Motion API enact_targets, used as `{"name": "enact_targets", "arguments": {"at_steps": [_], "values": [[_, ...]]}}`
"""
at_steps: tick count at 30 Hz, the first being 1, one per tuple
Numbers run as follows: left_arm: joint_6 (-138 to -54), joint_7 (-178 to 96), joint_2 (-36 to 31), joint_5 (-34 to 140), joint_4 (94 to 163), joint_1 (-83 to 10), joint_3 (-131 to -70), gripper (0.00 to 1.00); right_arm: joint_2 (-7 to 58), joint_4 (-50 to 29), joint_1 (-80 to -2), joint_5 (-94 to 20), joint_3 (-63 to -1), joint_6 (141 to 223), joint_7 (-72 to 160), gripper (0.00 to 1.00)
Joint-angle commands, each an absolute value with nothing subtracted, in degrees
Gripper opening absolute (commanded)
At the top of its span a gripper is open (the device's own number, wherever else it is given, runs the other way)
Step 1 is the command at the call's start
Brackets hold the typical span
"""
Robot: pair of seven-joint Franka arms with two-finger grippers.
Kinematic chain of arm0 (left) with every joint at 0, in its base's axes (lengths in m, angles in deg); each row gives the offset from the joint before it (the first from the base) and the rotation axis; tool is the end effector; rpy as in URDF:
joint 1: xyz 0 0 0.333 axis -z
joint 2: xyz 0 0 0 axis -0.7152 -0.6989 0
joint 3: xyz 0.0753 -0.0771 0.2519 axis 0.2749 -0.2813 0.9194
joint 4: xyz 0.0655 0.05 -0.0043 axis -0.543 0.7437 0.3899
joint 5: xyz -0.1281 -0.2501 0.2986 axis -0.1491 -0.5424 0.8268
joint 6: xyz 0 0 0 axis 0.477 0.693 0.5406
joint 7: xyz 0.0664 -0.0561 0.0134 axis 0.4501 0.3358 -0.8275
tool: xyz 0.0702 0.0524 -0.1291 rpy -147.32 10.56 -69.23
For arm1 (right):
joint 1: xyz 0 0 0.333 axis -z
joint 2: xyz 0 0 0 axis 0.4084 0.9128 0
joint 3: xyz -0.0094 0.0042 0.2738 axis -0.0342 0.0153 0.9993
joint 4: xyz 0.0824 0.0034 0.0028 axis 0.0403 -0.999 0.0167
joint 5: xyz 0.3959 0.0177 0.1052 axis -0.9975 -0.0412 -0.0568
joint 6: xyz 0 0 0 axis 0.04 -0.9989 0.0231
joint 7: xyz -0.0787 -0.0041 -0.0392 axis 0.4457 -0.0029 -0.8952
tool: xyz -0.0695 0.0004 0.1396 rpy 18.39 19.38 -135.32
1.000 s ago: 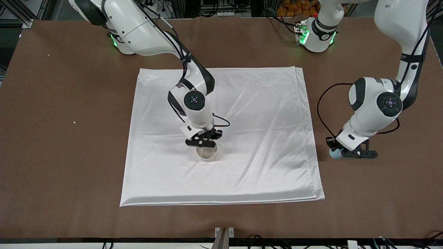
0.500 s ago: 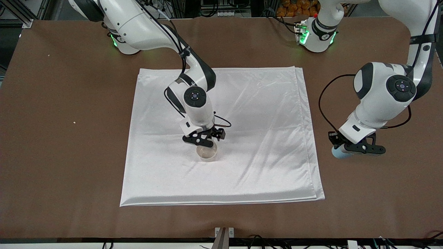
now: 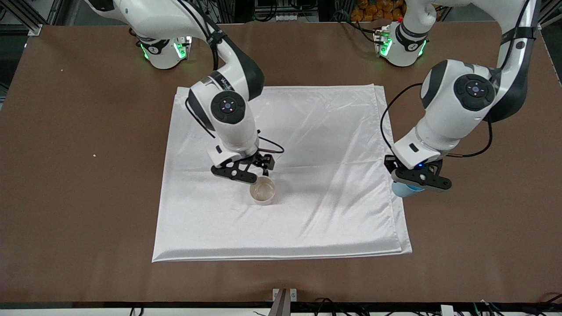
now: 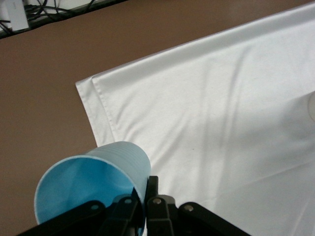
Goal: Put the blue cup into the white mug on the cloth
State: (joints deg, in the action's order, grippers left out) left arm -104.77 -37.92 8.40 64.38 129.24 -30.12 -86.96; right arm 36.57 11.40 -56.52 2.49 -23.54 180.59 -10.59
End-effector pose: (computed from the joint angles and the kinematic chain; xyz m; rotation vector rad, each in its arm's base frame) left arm 0.6268 -0.2236 0.3488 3.0643 -0.4780 0.3023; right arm 0.5939 0.4077 0.2885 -3.1069 0.3711 -0.0615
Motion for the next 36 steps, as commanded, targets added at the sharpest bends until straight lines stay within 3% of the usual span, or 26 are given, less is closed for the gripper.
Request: {"name": "enact_targets", "arguments": {"at_steps": [1, 10, 16, 23, 28, 36], "values": [[-103.07, -37.90, 7.08, 65.75, 126.20, -26.16, -86.75, 0.00, 35.72, 11.06, -48.73, 0.95, -23.09, 178.88, 0.66, 1.00], [-102.98, -38.25, 3.39, 68.03, 121.98, -17.20, -86.75, 0.00, 34.05, 10.36, -35.20, 1.04, -23.53, 175.20, 20.26, 1.00], [-102.98, -38.86, -1.79, 68.21, 115.48, -13.15, -86.75, 0.00, 30.90, 6.76, -26.14, 1.13, -23.36, 172.73, 31.94, 1.00], [-102.98, -38.69, -8.38, 67.94, 108.01, -10.07, -86.75, 0.00, 24.04, -0.98, -22.70, 1.30, -23.62, 172.64, 36.01, 1.00], [-102.98, -38.78, -13.04, 68.03, 103.00, -6.64, -85.79, 0.00, 19.38, -0.98, -22.26, 1.48, -23.80, 167.37, 35.31, 1.00], [-103.07, -38.78, -18.23, 67.95, 97.99, -4.01, -85.17, 0.00, 12.88, -1.07, -20.42, 1.48, -23.71, 165.87, 35.92, 1.00]]}}
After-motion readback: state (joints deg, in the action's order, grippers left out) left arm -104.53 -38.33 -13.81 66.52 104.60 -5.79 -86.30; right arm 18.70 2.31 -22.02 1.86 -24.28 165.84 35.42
